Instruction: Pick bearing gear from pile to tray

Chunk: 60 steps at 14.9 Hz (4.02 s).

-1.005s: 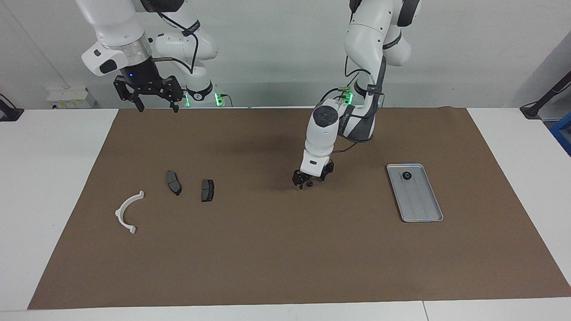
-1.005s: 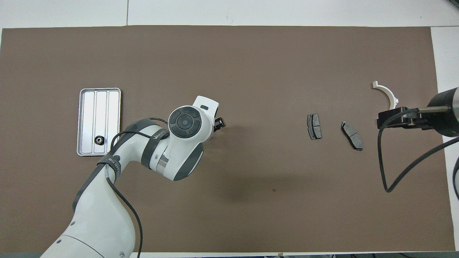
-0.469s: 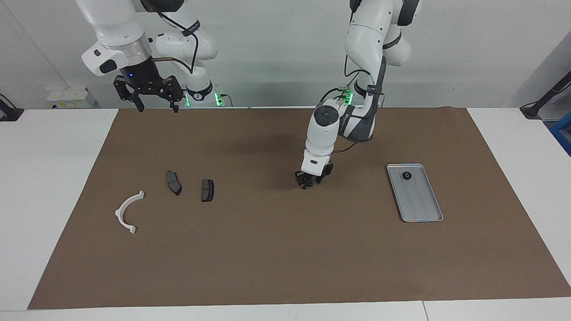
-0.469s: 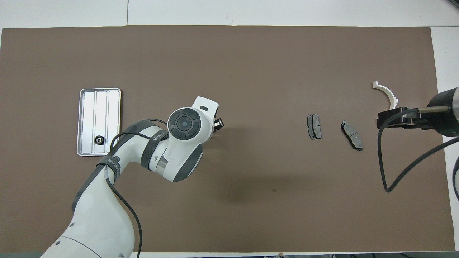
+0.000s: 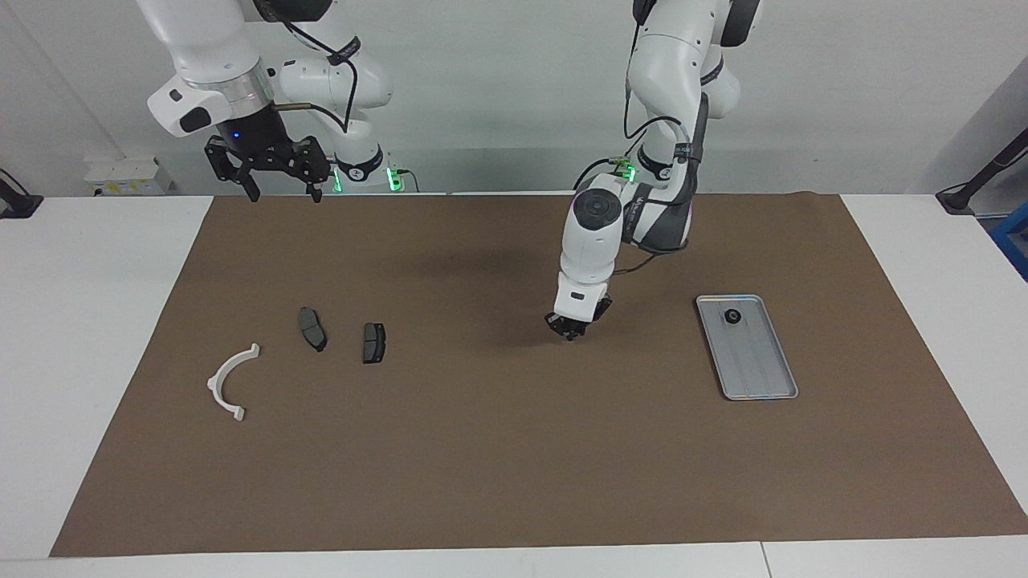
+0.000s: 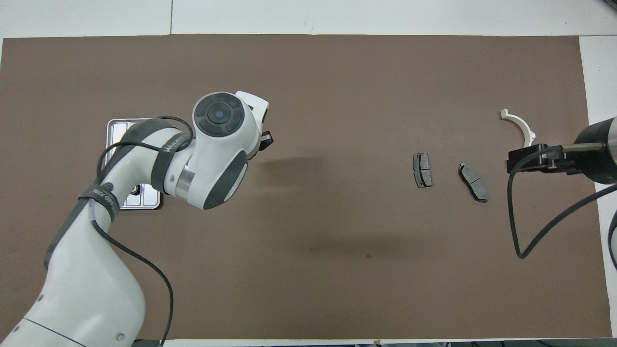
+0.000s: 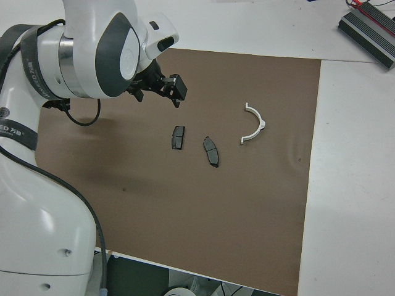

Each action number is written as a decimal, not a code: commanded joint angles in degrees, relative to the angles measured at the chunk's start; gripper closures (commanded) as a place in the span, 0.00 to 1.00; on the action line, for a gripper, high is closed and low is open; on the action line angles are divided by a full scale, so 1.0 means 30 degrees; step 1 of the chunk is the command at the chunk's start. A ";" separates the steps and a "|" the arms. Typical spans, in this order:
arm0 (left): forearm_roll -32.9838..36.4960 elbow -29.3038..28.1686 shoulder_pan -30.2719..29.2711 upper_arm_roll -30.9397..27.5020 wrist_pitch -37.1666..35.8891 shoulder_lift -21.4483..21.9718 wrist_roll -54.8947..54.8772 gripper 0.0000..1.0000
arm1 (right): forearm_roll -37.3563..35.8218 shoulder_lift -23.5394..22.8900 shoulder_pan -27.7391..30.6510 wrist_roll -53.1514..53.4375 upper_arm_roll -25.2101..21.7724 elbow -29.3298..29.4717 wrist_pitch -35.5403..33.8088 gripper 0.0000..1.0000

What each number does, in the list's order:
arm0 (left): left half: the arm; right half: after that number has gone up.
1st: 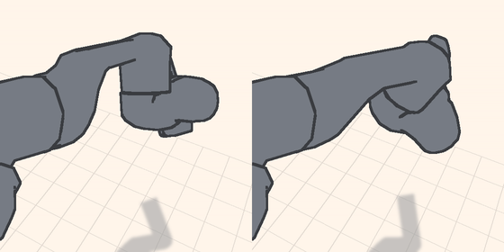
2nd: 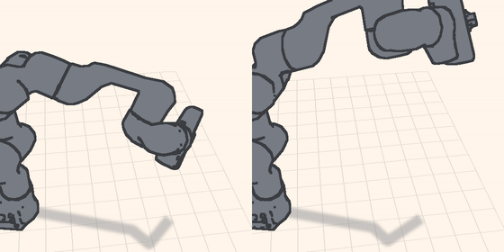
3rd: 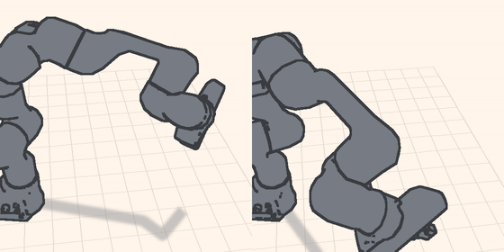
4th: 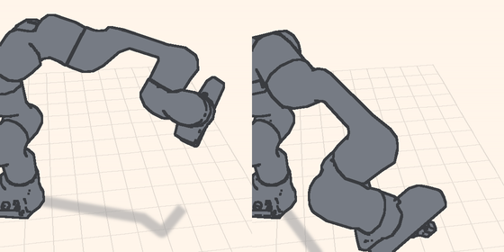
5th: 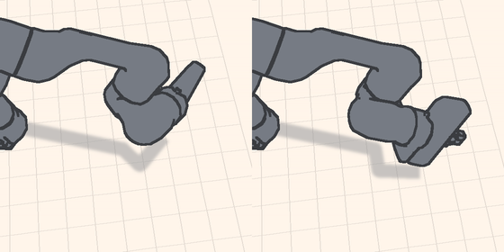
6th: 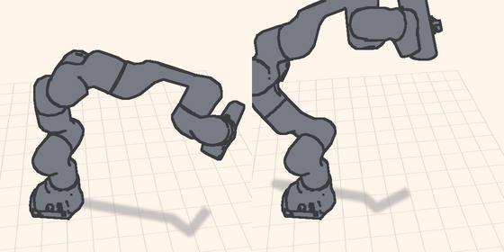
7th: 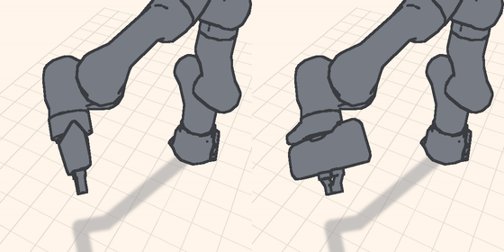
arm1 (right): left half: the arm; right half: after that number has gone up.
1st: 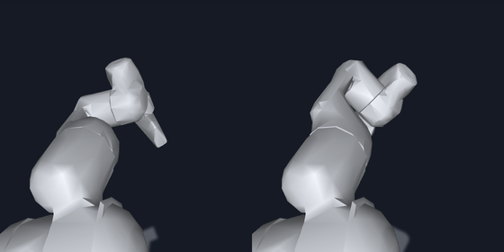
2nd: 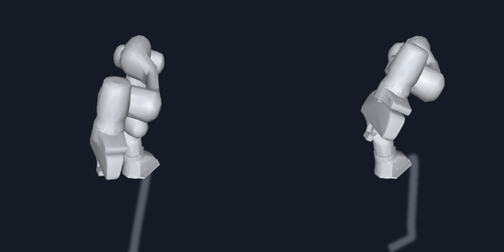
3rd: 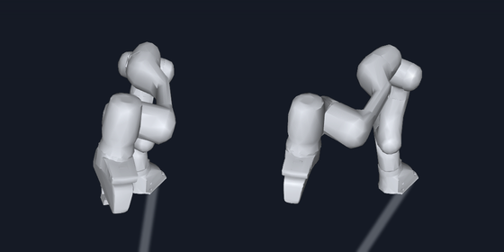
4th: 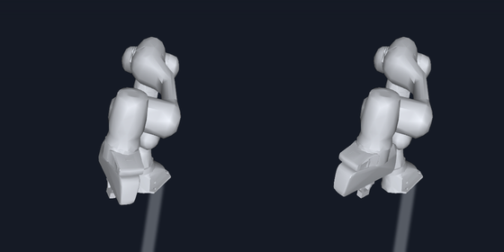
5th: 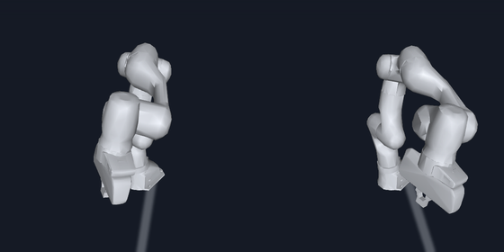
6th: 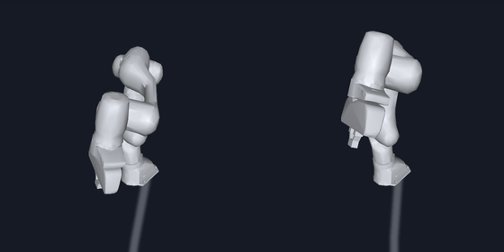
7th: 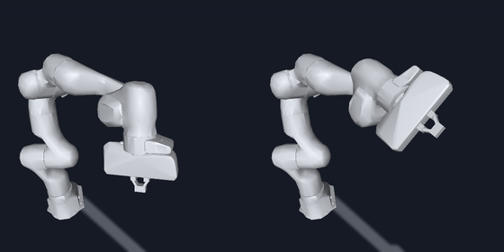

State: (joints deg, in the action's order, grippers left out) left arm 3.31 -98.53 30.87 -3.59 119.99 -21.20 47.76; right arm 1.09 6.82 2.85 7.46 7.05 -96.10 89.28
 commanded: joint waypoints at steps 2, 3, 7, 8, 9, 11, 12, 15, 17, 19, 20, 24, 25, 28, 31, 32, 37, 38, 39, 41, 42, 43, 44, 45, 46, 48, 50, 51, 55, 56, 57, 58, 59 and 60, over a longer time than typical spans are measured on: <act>0.0333 0.1291 -0.3834 -0.0006 -0.2434 0.1234 -0.5151 1.00 | 0.0340 0.0276 0.0074 0.0062 -0.0006 -0.0224 0.0004 0.00; 0.0362 0.1175 -0.4860 -0.0006 -0.2611 0.1556 -0.6646 1.00 | 0.0310 0.0276 0.0074 0.0062 -0.0006 -0.0252 0.0004 0.00; 0.0392 0.1087 -0.9081 0.0023 -0.2088 0.1853 -1.3705 1.00 | 0.0193 0.0276 0.0016 0.0091 -0.0006 -0.0252 0.0033 0.00; 0.0392 0.0709 -0.9466 0.0023 -0.1679 0.1940 -1.4620 1.00 | 0.0135 0.0276 -0.0013 0.0062 -0.0006 -0.0253 0.0091 0.00; 0.0392 0.0067 -0.9702 0.0023 -0.1095 0.2202 -1.4861 1.00 | 0.0134 0.0276 0.0016 0.0062 -0.0006 -0.0253 0.0092 0.00; 0.0362 -0.2911 -0.9646 0.0023 0.2231 0.2903 -1.4631 1.00 | 0.0105 0.0276 0.0045 0.0062 -0.0006 -0.0224 0.0063 0.00; 0.0333 -0.4291 -0.9558 0.0023 0.3759 0.3110 -1.4455 1.00 | 0.0105 0.0276 0.0045 0.0062 -0.0006 -0.0223 0.0092 0.00; 0.0275 -0.5827 -0.9441 0.0081 0.5324 0.2821 -1.3549 1.00 | 0.0046 0.0276 0.0045 0.0062 -0.0006 -0.0252 0.0063 0.00; 0.0274 -0.6469 -0.9179 0.0082 0.5967 0.2528 -1.2729 1.00 | 0.0075 0.0276 0.0045 0.0033 -0.0006 -0.0223 0.0092 0.00; 0.0274 -0.7406 -0.9118 0.0082 0.7050 0.2526 -1.2374 1.00 | 0.0076 0.0276 0.0045 0.0033 0.0023 -0.0223 0.0092 0.00; 0.0274 -0.7671 -0.9089 0.0082 0.7578 0.2439 -1.2171 1.00 | 0.0076 0.0276 0.0045 0.0033 0.0024 -0.0223 0.0092 0.00; 0.0274 -0.7879 -0.8444 0.0052 0.8403 0.2028 -1.1143 1.00 | 0.0105 0.0247 0.0045 0.0033 0.0024 -0.0223 0.0121 0.00; 0.0274 -0.7908 -0.8444 0.0052 0.8403 0.2028 -1.1143 1.00 | 0.0105 0.0276 0.0074 0.0033 0.0024 -0.0223 0.0092 0.00; 0.0274 -0.7880 -0.8648 0.0052 0.8403 0.2028 -1.1406 0.65 | 0.0105 0.0276 0.0075 0.0033 0.0024 -0.0253 0.0063 0.00; 0.0274 -0.7500 -0.8824 0.0081 0.8054 0.2028 -1.1582 0.00 | 0.0105 0.0276 0.0016 0.0033 0.0024 -0.0224 0.0092 0.00; 0.0274 -0.7034 -0.8825 0.0053 0.7501 0.2086 -1.1728 0.00 | 0.0105 0.0276 0.0045 0.0033 0.0024 -0.0223 0.0150 0.00; -0.1180 0.0247 -0.8826 -0.0006 -0.1806 0.2850 -1.2581 0.00 | 0.0105 0.0276 0.0045 0.0033 0.0024 -0.0223 0.0121 0.00; -0.2089 0.1686 -0.8825 -0.0006 -0.3329 0.2820 -1.2376 0.00 | 0.0105 0.0276 0.0045 0.0033 0.0024 -0.0223 0.0121 0.00; -0.2302 0.2803 -0.8825 0.0052 -0.5288 0.2819 -1.2171 0.00 | 0.0105 0.0276 0.0045 0.0033 0.0024 -0.0223 0.0121 0.00; -0.2188 0.3896 -0.8535 0.0110 -0.7904 0.3488 -1.2139 0.00 | 0.0105 0.0276 0.0045 0.0062 0.0024 -0.0223 0.0121 0.00; -0.2187 0.3811 -0.8503 0.0256 -0.8089 0.4363 -1.2139 0.00 | 0.0105 0.0276 0.0045 0.0033 0.0024 -0.0223 0.0121 0.00; -0.2187 0.3723 -0.8474 0.0316 -0.8439 0.4807 -1.2139 0.00 | 0.0105 0.0276 0.0045 0.0033 0.0024 -0.0223 0.0121 0.00; -0.2216 0.3316 -0.8474 0.0374 -0.8936 0.5392 -1.2168 0.00 | 0.0105 0.0247 0.0045 0.0062 0.0024 -0.0223 0.0150 0.00; -0.2187 0.2616 -0.8503 0.0404 -0.9115 0.5949 -1.2429 0.00 | 0.0105 0.0276 0.0045 0.0033 0.0024 -0.0223 0.0150 0.00; -0.2158 0.1623 -0.8503 0.0375 -0.8942 0.6650 -1.2577 0.00 | 0.0105 0.0276 0.0016 0.0033 0.0024 -0.0223 0.0150 0.00; -0.2099 0.0387 -0.8677 0.0345 -0.8444 0.7736 -1.3046 0.00 | 0.0105 0.0276 0.0016 0.0033 0.0024 -0.0223 0.0150 0.00; -0.2069 0.0236 -0.8999 0.0170 -0.8385 0.8325 -1.4270 0.00 | 0.0105 0.0276 0.0016 0.0062 0.0024 -0.0223 0.0150 0.00; -0.1953 0.0294 -0.9378 0.0170 -0.8268 0.8385 -1.4452 0.00 | 0.0105 0.0276 0.0016 0.0033 0.0024 -0.0223 0.0150 0.00; -0.1278 0.0441 -0.9731 0.0170 -0.7771 0.8591 -1.4424 0.00 | 0.0105 0.0276 -0.0042 0.0062 0.0024 -0.0223 0.0150 0.00; -0.1249 0.0441 -0.9849 0.0170 -0.7537 0.8562 -1.4366 0.00 | 0.0105 0.0276 -0.0043 0.0062 0.0024 -0.0223 0.0150 0.00; -0.1220 0.0557 -0.9880 0.0141 -0.7476 0.8562 -1.4250 0.00 | 0.0105 0.0276 -0.0043 0.0062 0.0024 -0.0223 0.0150 0.00; -0.0843 0.0674 -0.9909 0.0285 -0.7505 0.8562 -1.4046 0.00 | 0.0105 0.0276 -0.0043 0.0062 0.0024 -0.0223 0.0150 0.00; -0.0433 0.0820 -1.0141 0.0403 -0.7534 0.8562 -1.3753 0.00 | 0.0105 0.0276 -0.0043 0.0062 0.0024 -0.0223 0.0150 0.00; -0.0429 0.0793 -1.0172 0.0375 -0.7505 0.8504 -1.3867 0.00 | 0.0134 0.0276 -0.0043 0.0062 0.0024 -0.0223 0.0150 0.00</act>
State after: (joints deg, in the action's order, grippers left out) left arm 0.37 -95.09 1.64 -3.40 96.31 3.21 5.60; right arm 1.09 6.84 2.63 7.46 7.06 -96.08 89.29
